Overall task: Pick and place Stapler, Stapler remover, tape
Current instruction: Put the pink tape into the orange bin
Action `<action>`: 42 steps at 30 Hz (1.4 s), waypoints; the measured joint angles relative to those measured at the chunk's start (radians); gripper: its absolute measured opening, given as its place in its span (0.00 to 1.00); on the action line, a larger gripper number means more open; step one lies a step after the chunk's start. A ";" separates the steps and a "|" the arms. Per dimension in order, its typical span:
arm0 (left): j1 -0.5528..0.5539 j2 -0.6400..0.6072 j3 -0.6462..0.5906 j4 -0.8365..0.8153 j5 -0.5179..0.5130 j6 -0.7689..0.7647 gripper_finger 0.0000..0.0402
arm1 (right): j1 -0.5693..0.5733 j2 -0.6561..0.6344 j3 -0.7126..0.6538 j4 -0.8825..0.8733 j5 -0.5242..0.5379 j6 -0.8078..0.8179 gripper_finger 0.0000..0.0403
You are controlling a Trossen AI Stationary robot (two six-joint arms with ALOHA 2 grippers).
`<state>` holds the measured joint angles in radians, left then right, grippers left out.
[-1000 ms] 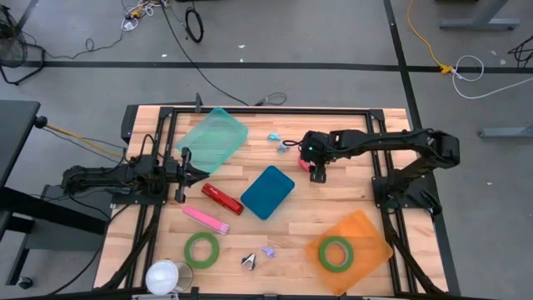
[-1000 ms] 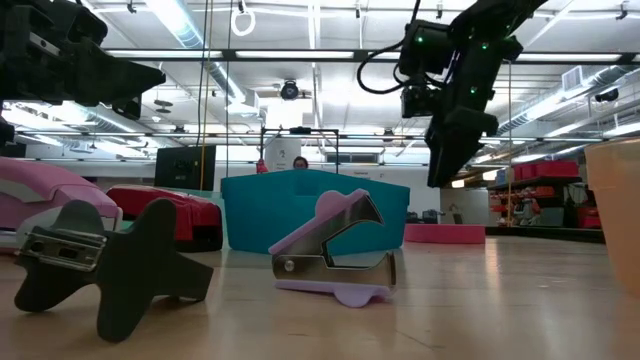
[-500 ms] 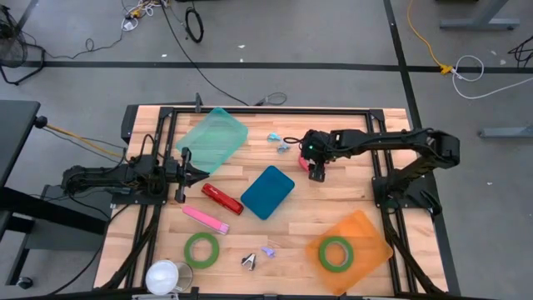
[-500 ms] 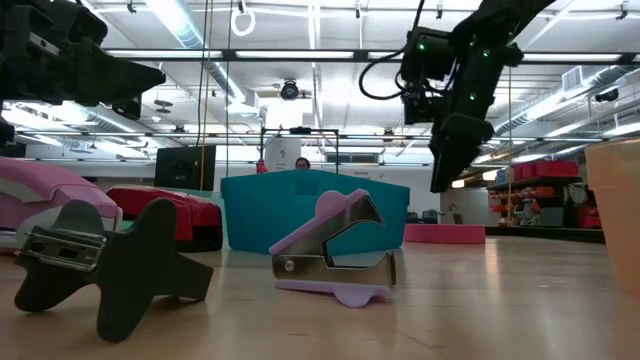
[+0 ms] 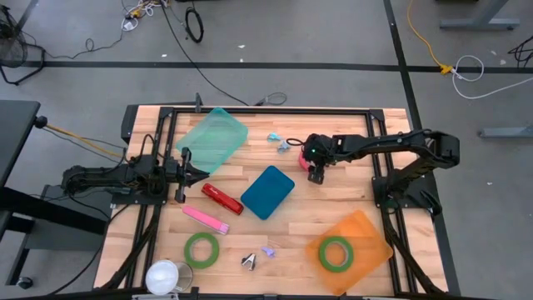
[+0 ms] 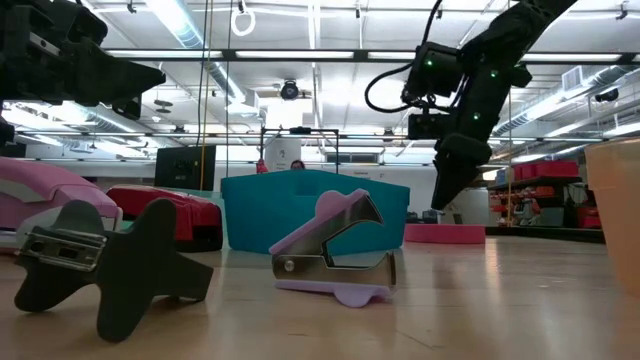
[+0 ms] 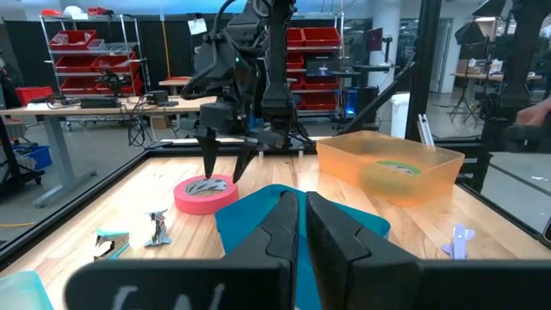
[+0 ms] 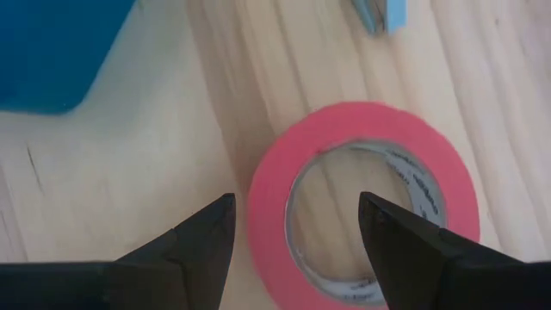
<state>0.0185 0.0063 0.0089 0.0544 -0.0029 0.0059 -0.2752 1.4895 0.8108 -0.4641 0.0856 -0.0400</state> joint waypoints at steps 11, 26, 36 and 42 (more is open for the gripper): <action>0.000 0.000 0.000 0.000 0.000 0.000 0.07 | -0.006 0.000 0.176 -0.237 -0.052 0.008 0.61; 0.000 0.000 0.000 0.000 0.000 0.000 0.07 | -0.007 0.177 0.308 -0.404 -0.051 0.059 0.61; 0.000 0.000 0.000 0.000 0.000 0.000 0.07 | 0.001 0.226 0.308 -0.387 -0.050 0.136 0.61; 0.000 0.000 0.000 0.000 0.000 0.000 0.07 | 0.004 0.237 0.308 -0.362 -0.050 0.130 0.61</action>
<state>0.0185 0.0062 0.0089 0.0544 -0.0029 0.0060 -0.2715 1.7269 1.1191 -0.8257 0.0361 0.0903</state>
